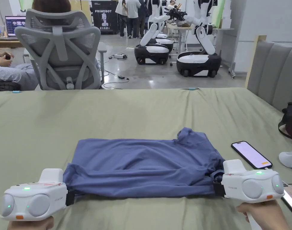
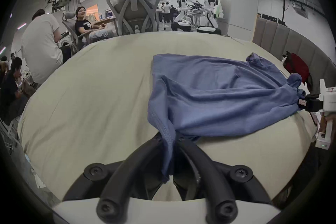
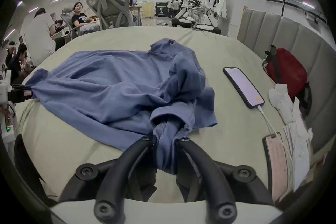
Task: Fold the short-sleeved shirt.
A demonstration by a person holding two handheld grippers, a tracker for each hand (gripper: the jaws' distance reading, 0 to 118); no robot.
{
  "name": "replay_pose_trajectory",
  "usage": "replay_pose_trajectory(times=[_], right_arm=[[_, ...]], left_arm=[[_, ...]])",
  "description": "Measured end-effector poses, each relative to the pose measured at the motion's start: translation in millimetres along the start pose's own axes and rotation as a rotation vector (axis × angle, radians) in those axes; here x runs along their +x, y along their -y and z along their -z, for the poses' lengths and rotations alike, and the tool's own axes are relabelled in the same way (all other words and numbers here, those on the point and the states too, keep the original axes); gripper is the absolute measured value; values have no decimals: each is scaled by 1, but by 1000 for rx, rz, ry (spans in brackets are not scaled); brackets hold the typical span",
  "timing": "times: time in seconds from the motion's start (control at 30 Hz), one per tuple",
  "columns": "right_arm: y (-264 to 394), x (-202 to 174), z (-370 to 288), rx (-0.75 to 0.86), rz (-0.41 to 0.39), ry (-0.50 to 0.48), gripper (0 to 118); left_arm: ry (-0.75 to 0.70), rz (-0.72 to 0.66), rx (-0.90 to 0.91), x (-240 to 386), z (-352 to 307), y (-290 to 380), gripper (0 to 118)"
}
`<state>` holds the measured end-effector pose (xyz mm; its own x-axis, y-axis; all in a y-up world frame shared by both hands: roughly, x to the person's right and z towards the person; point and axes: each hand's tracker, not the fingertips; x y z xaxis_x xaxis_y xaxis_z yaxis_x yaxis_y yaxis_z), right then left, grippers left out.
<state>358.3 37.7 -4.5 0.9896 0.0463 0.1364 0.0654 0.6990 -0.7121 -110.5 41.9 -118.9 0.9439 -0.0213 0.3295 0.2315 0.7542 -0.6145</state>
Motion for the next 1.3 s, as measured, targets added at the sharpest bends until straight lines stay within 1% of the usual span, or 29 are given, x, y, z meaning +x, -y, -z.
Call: replay_pose_trajectory(times=[0.1, 0.2, 0.43, 0.47, 0.5, 0.53, 0.6, 0.63, 0.67, 0.7, 0.73, 0.77, 0.8, 0.87, 0.9, 0.93, 0.97, 1.07, 1.13, 1.23, 1.3], right_arm=[[19, -2, -20, -14, -16, 19, 18], [35, -2, -29, -30, -5, 9, 18], [38, -6, -9, -58, -2, 26, 19], [39, -7, -10, -56, 0, 28, 20], [38, -8, -12, -50, 2, 36, 24], [37, -8, -16, -37, -1, 41, 41], [35, -8, -23, 16, -30, 78, 93], [33, -9, -27, 31, -26, 83, 118], [30, -9, -34, 53, -12, 88, 118], [25, -7, -42, 94, 8, 81, 118], [20, -6, -47, 118, 18, 68, 113], [13, -5, -52, 143, 27, 61, 106], [6, -5, -55, 167, 32, 67, 91], [-11, -5, -58, 189, 11, 76, 31], [-19, -6, -55, 197, -4, 85, 8], [-26, -7, -51, 200, -10, 91, 1], [-33, -6, -46, 203, -11, 100, 0], [-47, -8, -36, 206, -9, 81, 0], [-51, -9, -29, 202, -20, 70, 0], [-55, -9, -15, 183, -37, 50, 0], [-59, -10, -4, 168, -42, 43, 0]], left_arm=[[-1, 15, -9, 1, -16, 18, 5], [14, 14, -20, 1, -22, 29, 5], [4, 19, -38, 4, -11, 29, 5], [1, 18, -41, 4, -11, 29, 6], [0, 17, -41, 4, -11, 29, 11], [0, 19, -40, 4, -10, 27, 30], [-25, 38, -21, 6, -13, 23, 85], [-32, 44, -11, 6, -14, 20, 110], [-34, 48, 17, 7, -19, 14, 114], [-27, 44, 62, 6, -24, 8, 111], [-14, 40, 75, 6, -27, 0, 105], [-8, 31, 75, 5, -29, -9, 98], [-7, 28, 80, 6, -29, -19, 85], [-8, 45, 114, 7, -25, -38, 22], [-18, 69, 122, 10, -20, -48, 0], [-32, 81, 127, 12, -12, -56, 0], [-60, 89, 131, 12, -4, -63, 0], [26, 25, 103, 7, 22, -86, 0], [54, -21, 75, 2, 41, -101, 0], [31, 10, 54, -2, 80, -128, 0], [25, 12, 4, -7, 110, -144, 0]])
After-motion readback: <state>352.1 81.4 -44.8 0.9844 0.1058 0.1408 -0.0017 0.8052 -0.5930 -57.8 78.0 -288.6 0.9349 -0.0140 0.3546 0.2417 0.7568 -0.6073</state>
